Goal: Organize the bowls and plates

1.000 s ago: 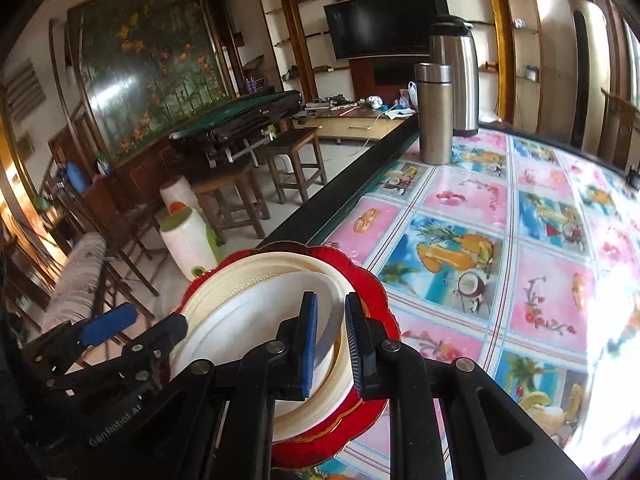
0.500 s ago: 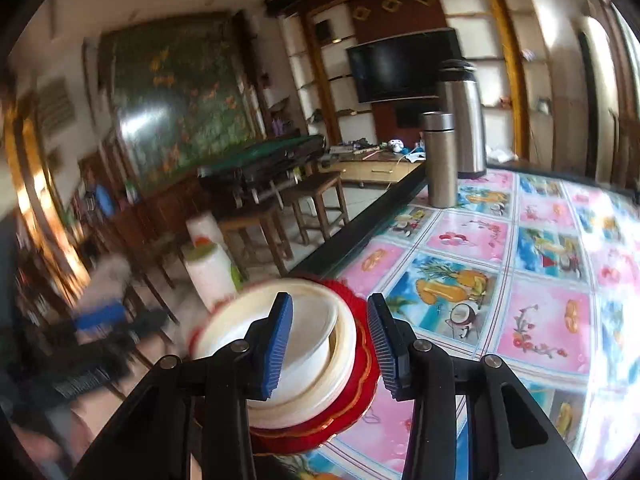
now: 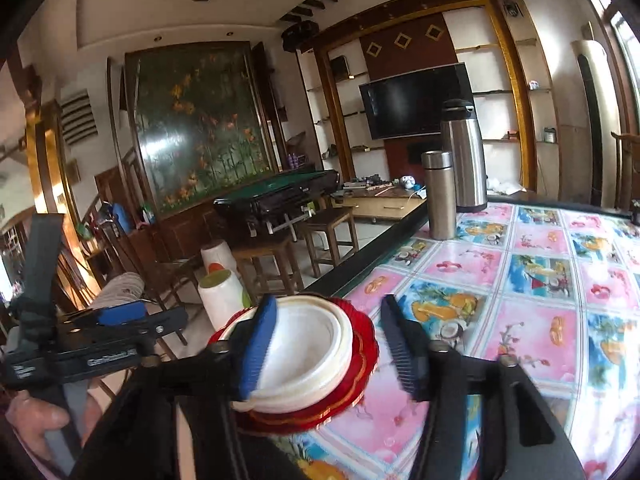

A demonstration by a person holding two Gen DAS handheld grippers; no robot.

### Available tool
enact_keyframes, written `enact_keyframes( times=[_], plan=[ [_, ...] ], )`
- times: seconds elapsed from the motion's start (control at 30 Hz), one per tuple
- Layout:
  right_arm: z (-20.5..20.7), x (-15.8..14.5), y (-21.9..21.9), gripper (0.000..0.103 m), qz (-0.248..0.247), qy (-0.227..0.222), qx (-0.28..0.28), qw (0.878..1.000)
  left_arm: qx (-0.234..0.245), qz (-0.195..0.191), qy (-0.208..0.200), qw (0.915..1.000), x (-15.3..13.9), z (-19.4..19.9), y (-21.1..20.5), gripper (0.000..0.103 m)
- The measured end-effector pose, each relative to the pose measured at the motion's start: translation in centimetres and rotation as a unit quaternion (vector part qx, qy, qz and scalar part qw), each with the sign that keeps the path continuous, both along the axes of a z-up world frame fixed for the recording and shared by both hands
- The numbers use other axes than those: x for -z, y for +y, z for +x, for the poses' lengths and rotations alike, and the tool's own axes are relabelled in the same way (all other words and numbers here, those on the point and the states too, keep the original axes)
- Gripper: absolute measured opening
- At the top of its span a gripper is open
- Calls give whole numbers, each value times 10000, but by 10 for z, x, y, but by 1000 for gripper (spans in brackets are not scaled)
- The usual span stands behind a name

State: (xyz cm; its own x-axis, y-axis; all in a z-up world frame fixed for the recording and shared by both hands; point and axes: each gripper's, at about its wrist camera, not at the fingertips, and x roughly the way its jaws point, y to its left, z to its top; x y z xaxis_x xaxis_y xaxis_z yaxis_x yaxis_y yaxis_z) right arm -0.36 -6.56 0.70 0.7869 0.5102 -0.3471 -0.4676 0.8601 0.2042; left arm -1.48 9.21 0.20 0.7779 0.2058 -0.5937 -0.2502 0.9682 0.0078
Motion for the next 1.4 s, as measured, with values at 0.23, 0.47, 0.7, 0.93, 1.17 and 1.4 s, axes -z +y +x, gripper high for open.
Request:
enact_keyframes(
  times=[0.23,0.47,0.7,0.93,1.17,1.4],
  plan=[
    [-21,-1,-15,77,456,90,-317,9984,-182,112,-145,9997,-9,-13,-11,76],
    [-42,1,-6,82,518,75,-665,9964,-179,-4,-391,9991,-18,-39,-16,83],
    [-55,-1,2,82,473,-13,-752,9960,-305,104,-509,9982,-15,-56,-21,86],
    [-62,-5,5,82,466,-75,-747,9961,-378,61,-655,9971,-18,-66,-19,87],
    [-63,-6,13,82,382,-135,-790,9960,-430,66,-650,9969,-17,-68,-19,88],
    [-60,-2,19,82,337,-89,-776,9964,-463,-22,-752,9961,-16,-70,-19,88]
  ],
)
